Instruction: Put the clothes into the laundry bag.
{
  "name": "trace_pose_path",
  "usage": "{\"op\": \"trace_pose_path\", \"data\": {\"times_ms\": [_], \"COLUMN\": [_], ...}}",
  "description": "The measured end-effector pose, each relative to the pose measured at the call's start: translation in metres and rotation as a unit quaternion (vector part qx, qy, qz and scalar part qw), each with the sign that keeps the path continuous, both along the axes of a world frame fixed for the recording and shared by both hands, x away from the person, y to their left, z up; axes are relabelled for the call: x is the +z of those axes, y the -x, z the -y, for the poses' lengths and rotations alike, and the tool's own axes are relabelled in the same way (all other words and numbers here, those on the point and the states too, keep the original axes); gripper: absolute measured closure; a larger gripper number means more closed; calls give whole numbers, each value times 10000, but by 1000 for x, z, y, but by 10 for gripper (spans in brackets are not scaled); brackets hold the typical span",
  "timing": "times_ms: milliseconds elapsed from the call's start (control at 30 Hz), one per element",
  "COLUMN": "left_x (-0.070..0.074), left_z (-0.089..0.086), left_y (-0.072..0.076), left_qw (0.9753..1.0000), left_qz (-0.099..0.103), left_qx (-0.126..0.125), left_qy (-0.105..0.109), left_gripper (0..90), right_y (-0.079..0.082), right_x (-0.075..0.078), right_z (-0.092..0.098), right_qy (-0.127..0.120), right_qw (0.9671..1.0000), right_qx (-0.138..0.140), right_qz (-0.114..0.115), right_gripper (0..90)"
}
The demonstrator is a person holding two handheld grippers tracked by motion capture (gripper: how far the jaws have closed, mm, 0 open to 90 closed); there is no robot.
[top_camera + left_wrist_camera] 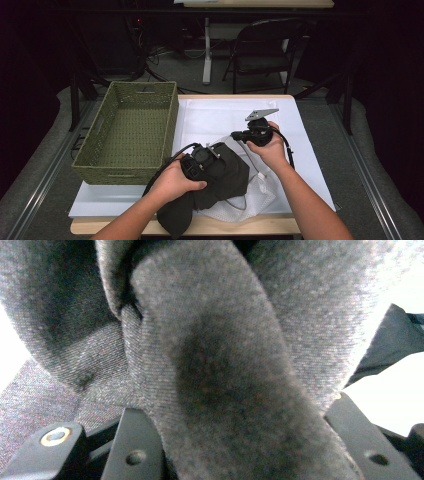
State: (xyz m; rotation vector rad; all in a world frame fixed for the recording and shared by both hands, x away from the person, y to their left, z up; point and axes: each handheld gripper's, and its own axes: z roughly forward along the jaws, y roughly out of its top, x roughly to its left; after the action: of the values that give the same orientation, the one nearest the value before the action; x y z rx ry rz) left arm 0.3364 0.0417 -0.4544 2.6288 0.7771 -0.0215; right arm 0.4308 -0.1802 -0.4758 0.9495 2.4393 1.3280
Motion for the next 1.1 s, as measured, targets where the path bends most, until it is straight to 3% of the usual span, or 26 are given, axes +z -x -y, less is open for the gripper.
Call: {"op": "trace_pose_path", "data": {"times_ms": [200,633,1100], "left_x": [-3,-19,-43], "left_z": [2,10,17], "left_y": [0,-2,-10], "left_qw": [9999,9996,9996], "left_qz": [98,182,-1], "left_qx": [77,166,258], "left_qy": [-60,-141,-99], "left_gripper": [598,595,563], "right_y": [4,35,51], "right_x": [6,23,25], "right_z": [-3,-2,0], "right_qy": [-9,-241,-442], "right_qw": [10000,9994,9988], "right_qx": [63,250,208], "right_qz": [32,59,58], "right_gripper": [900,900,900]}}
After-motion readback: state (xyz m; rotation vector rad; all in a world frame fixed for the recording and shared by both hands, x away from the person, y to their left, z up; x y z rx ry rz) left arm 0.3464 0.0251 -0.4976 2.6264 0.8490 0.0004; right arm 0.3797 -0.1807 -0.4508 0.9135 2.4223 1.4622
